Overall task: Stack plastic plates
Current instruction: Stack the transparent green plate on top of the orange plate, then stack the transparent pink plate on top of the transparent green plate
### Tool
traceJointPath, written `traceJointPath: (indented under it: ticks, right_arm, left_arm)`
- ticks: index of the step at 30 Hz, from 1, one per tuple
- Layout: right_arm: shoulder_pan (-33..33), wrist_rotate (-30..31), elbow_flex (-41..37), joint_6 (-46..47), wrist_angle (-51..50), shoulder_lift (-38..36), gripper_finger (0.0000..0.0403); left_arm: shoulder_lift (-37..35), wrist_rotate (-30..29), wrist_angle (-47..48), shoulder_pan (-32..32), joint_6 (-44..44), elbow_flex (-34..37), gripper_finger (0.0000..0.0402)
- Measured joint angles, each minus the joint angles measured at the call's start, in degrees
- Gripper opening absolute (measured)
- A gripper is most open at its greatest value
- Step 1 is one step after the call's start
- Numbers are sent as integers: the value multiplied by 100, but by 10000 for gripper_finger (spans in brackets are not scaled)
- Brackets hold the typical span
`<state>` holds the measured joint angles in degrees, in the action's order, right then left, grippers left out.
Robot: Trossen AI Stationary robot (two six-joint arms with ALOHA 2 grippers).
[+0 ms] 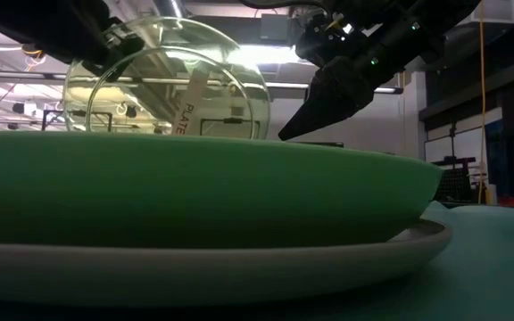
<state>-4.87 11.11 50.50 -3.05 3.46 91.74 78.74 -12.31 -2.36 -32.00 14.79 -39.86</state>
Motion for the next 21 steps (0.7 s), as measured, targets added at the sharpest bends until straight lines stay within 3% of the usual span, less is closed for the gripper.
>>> traceJointPath:
  ticks: [7, 15, 21]
  right_arm:
    - [-1, 0, 0, 0, 2, 0, 186]
    - [0, 0, 0, 0, 0, 0, 186]
    - [0, 0, 0, 0, 0, 0, 186]
  left_arm:
    - [0, -1, 15, 27, 2, 16, 9]
    - [0, 0, 17, 26, 10, 16, 83]
    - [0, 330, 17, 27, 135, 16, 102]
